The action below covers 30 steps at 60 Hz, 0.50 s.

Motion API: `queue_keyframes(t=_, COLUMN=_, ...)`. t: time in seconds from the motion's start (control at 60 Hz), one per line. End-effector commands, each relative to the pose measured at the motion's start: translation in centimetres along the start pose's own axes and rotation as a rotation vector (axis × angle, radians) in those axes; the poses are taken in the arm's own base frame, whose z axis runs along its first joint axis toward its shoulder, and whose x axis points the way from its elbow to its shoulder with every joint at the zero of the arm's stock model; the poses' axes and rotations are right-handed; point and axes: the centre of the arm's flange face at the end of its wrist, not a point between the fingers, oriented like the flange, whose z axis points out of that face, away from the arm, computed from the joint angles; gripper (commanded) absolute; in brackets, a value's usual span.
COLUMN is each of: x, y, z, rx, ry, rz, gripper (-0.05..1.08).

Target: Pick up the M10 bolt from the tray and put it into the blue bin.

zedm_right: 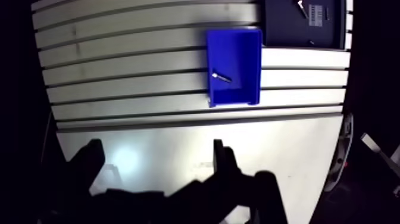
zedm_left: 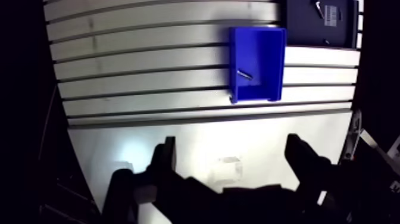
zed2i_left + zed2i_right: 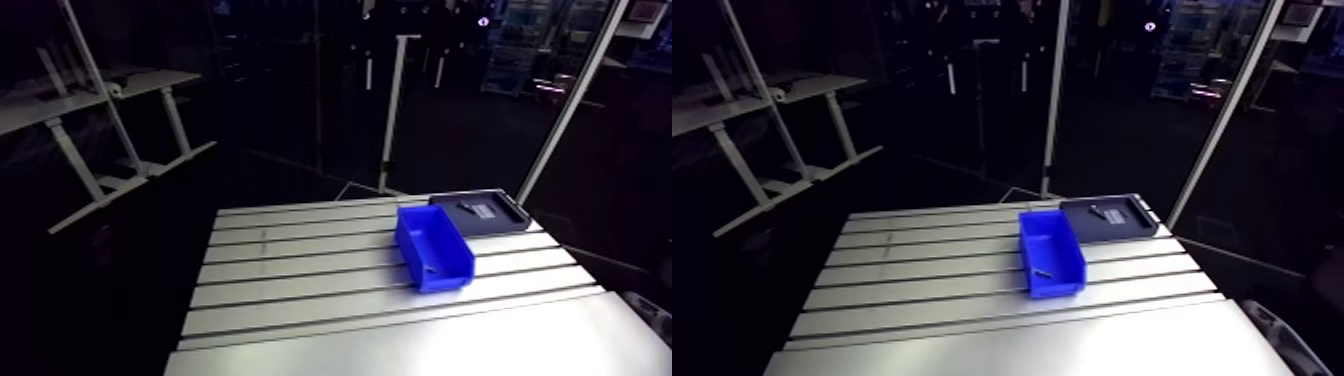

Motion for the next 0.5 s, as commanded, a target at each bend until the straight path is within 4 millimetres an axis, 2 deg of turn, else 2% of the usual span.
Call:
queue_keyframes(t=0.017, x=-0.18, y=-0.16, z=-0.06, rx=-0.003, ry=-0.002, rz=0.008, gripper=0.01)
queue_keyframes(t=0.5, x=-0.12, y=-0.15, z=0.03, rx=-0.003, ry=-0.004, rz=0.009, gripper=0.01)
